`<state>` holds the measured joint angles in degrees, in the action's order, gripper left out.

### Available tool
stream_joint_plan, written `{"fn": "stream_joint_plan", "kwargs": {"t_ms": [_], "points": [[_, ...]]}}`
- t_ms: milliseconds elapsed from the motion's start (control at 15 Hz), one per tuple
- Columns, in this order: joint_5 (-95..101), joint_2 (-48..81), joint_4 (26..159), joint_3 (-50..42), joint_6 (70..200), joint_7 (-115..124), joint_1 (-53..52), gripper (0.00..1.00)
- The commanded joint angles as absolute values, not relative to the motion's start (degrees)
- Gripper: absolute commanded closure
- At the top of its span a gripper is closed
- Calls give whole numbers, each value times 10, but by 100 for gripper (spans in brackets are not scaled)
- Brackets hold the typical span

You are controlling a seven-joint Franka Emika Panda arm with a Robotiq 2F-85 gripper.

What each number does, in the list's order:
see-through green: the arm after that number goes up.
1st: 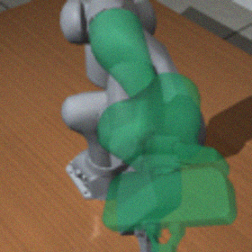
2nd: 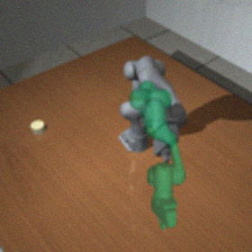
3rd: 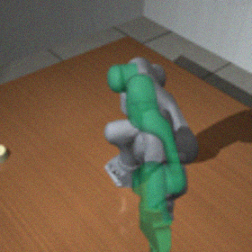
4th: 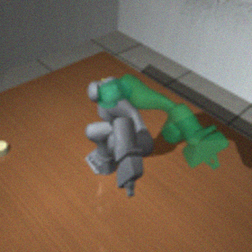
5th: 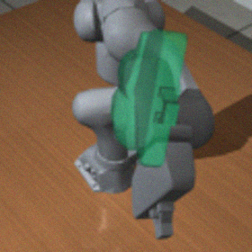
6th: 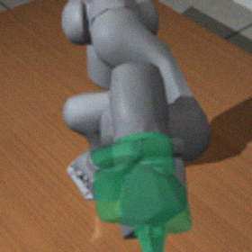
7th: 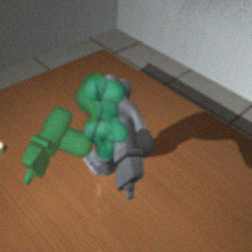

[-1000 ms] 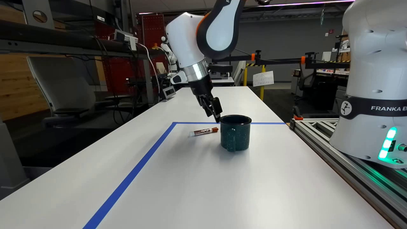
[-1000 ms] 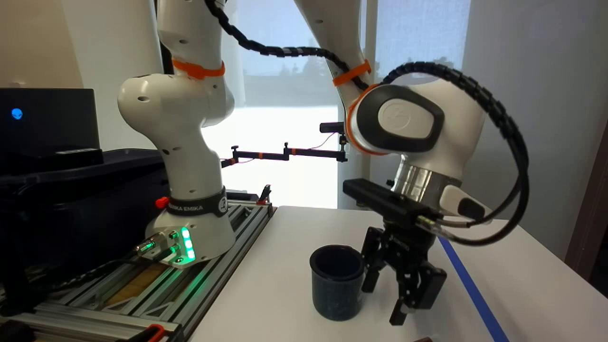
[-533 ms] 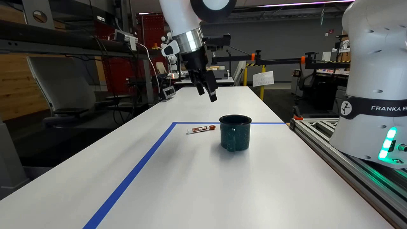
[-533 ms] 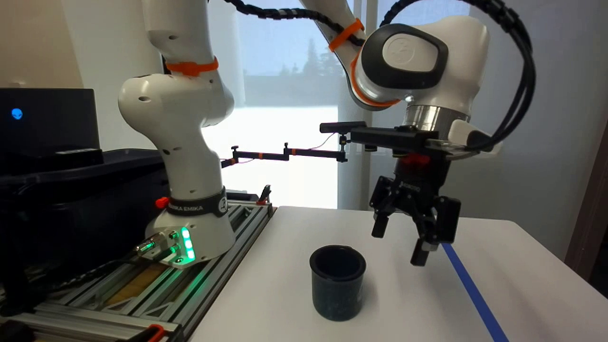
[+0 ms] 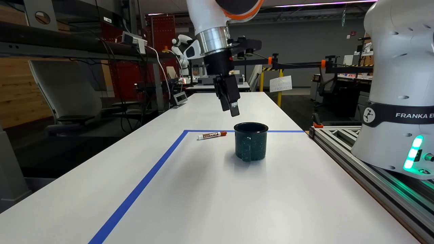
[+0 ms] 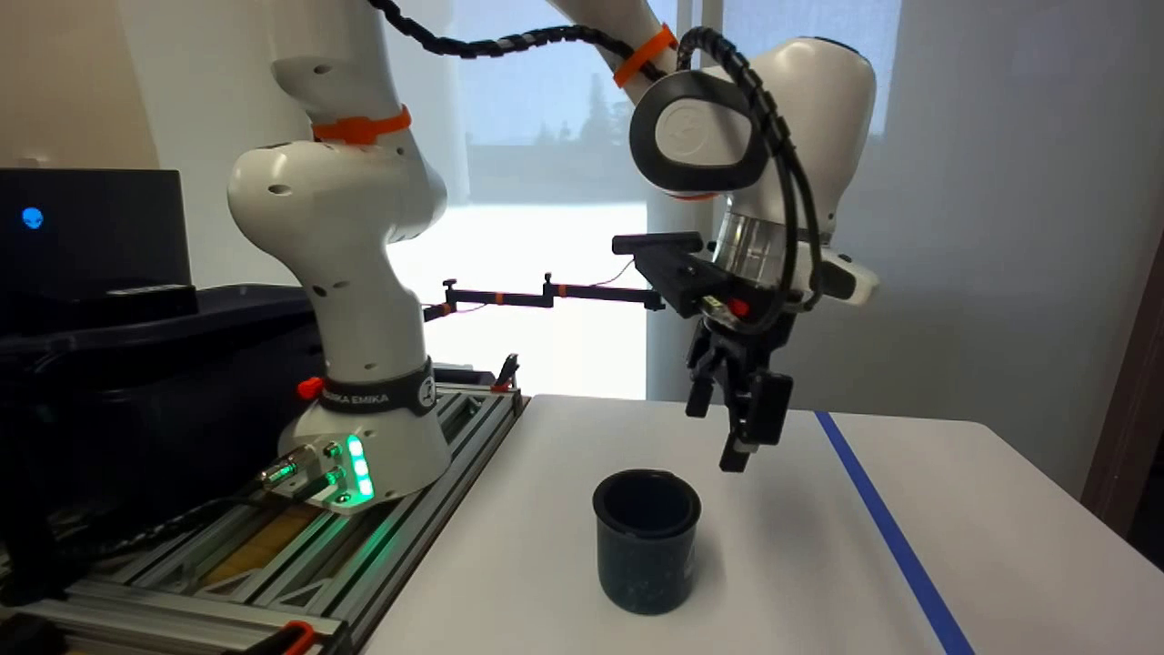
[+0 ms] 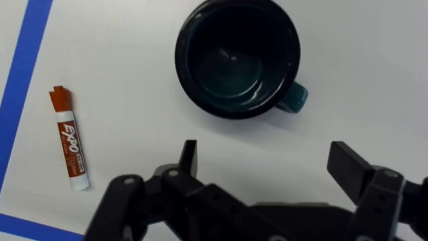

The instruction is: Take the marker out of the mug and place it to the right of the mug

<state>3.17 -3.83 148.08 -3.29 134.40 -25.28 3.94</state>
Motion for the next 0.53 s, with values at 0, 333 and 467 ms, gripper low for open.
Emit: {"fn": "stream_joint_plan", "kwargs": {"t_ms": [0,333,467], "points": [[-4,-104,1562,-39,1467,-266,31,0],[112,-81,1562,-35,1509,-176,38,0],[117,-85,1566,-35,1513,-169,38,0]]}}
